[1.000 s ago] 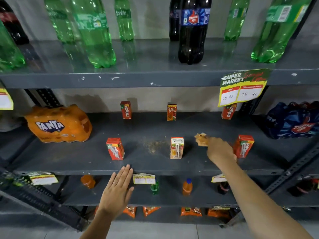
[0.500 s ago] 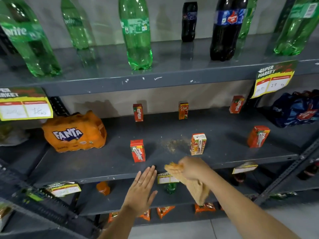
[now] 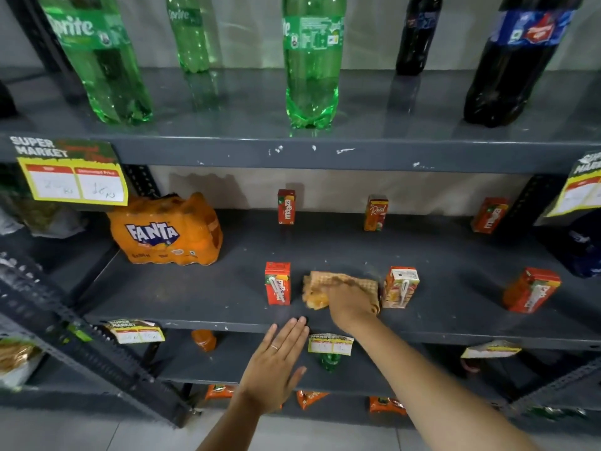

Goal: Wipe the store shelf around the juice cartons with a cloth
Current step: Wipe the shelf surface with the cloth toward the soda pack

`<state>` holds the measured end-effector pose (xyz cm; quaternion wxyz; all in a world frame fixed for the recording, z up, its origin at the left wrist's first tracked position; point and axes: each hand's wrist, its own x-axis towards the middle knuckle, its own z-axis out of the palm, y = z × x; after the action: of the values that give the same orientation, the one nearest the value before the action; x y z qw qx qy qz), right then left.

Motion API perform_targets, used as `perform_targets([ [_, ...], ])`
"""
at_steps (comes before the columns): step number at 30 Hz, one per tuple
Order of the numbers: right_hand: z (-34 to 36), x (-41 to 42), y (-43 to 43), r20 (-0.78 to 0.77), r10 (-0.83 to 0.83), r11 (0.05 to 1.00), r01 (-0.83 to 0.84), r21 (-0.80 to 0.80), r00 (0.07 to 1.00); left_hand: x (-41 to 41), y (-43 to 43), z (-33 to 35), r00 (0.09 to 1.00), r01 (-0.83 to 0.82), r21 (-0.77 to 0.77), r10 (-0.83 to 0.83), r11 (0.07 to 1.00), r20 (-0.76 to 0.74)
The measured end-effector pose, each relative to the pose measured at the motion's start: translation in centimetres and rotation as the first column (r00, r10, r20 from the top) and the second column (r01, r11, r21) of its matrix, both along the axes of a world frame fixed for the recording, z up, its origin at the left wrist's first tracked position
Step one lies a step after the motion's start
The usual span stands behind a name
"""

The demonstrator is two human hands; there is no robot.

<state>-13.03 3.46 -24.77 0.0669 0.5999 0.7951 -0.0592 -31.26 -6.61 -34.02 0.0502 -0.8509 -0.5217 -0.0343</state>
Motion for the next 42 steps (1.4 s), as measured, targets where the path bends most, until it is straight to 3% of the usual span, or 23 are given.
perform_targets([
  [5,0.9,1.0,-8.1,-0.026,0.048,0.997,-0.050,-0.057,0.999,-1.2,-1.2,-1.5,0.996,-0.046,-0.019,0.047,0.999,0.072],
  [10,6.3,3.5,-7.5,-0.212,-0.091,0.915,-0.002,-0.403,0.973,-3.9,-1.0,-1.3,0.993,-0.099,0.002,0.099,0.995,0.064],
  [14,7.7,2.6,-1.8,-0.349,-0.190,0.976,0.139,-0.168,0.918,-4.2,-0.7,-1.0,0.995,-0.093,-0.027,0.094,0.995,0.044],
  [17,5.9,0.8,1.6,-0.285,-0.237,0.968,0.252,0.017,0.929,-3.9,-0.9,-1.2,0.990,-0.112,-0.055,0.116,0.992,0.080],
  [23,1.1,-3.5,0.0,0.076,-0.221,0.964,0.229,-0.131,0.972,-6.6,-0.5,-1.7,0.984,-0.145,-0.033,0.148,0.989,0.097],
  [26,0.2,-5.8,-4.2,0.133,-0.181,0.969,0.200,-0.145,0.974,-10.1,-0.7,-1.7,0.971,-0.218,-0.021,0.219,0.976,0.101],
  [28,-0.7,-7.1,-8.3,0.112,-0.080,0.986,0.095,-0.134,0.991,-12.5,-0.9,-1.6,0.976,-0.207,-0.016,0.207,0.978,0.060],
  [33,1.8,-8.7,-12.7,-0.201,-0.038,0.963,-0.018,-0.269,0.979,-16.8,-0.4,-0.7,0.982,-0.189,0.002,0.188,0.982,0.029],
  [38,5.0,-13.6,-6.9,-0.526,-0.015,1.000,0.003,-0.024,0.850,-20.8,0.2,0.3,0.972,-0.222,0.026,0.219,0.975,0.084],
  [40,4.7,-16.1,-4.8,-0.484,0.045,0.999,-0.037,0.027,0.874,-21.9,0.1,0.4,0.974,-0.212,0.018,0.209,0.977,0.084],
  [42,3.4,-18.3,-3.7,-0.311,0.025,0.998,-0.041,-0.044,0.950,-22.4,0.0,0.5,0.980,-0.187,0.007,0.186,0.982,0.075],
])
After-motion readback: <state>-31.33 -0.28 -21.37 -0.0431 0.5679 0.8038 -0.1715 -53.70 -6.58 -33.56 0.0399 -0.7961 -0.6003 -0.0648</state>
